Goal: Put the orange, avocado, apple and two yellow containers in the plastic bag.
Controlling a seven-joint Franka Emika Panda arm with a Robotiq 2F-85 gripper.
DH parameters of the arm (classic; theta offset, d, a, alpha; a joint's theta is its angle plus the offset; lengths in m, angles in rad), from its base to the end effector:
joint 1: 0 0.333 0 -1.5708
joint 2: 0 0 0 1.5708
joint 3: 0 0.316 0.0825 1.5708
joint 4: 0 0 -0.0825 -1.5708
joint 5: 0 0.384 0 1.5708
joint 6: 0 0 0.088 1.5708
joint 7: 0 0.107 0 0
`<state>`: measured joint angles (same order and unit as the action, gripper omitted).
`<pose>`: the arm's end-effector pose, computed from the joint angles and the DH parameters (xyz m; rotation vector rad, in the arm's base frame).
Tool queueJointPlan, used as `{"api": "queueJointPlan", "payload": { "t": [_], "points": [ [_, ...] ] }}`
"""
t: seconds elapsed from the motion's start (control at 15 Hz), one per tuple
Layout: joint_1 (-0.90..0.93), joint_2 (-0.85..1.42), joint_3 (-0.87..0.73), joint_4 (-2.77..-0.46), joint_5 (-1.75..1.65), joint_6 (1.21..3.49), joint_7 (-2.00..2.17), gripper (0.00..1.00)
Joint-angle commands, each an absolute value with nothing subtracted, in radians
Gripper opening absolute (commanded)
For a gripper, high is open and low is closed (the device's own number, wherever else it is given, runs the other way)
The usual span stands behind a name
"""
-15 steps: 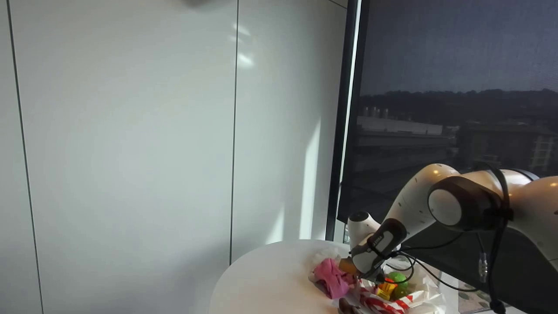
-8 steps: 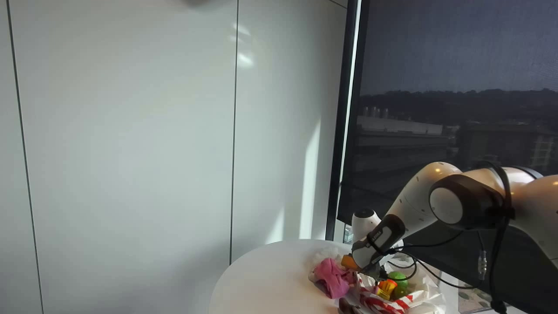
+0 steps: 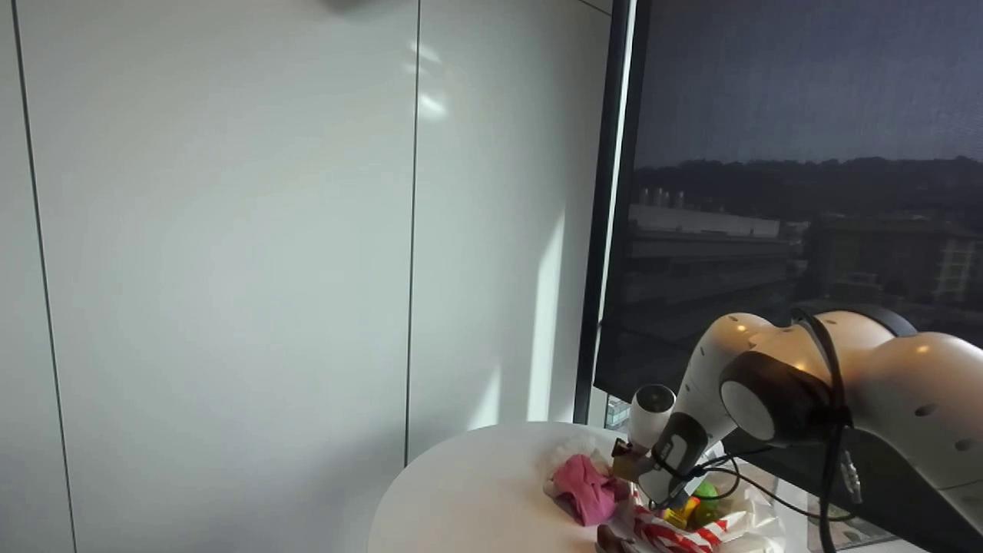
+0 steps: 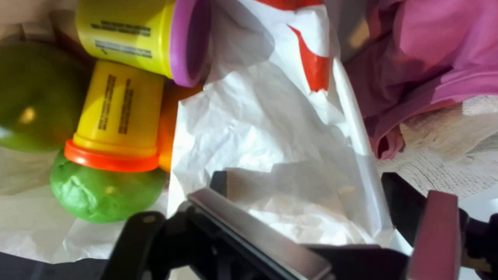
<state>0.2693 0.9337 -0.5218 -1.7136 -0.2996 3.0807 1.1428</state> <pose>0.6899 -0.0964 0.1481 2.5826 -1.0926 0.9048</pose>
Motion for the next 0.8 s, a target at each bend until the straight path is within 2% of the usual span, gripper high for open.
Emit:
{"api": "queueJointPlan", "payload": {
  "t": [0.0, 0.47, 0.53, 0.73],
  "points": [
    [0.387, 1.024, -0.66, -1.706, -0.187, 3.184, 1.111, 0.74],
    [0.44, 1.042, -0.66, -1.735, 0.025, 3.201, 0.972, 0.19],
    [0.445, 1.04, -0.662, -1.738, 0.045, 3.199, 0.956, 0.14],
    [0.453, 1.022, -0.662, -1.747, 0.1, 3.171, 0.912, 0.09]
  ]
}}
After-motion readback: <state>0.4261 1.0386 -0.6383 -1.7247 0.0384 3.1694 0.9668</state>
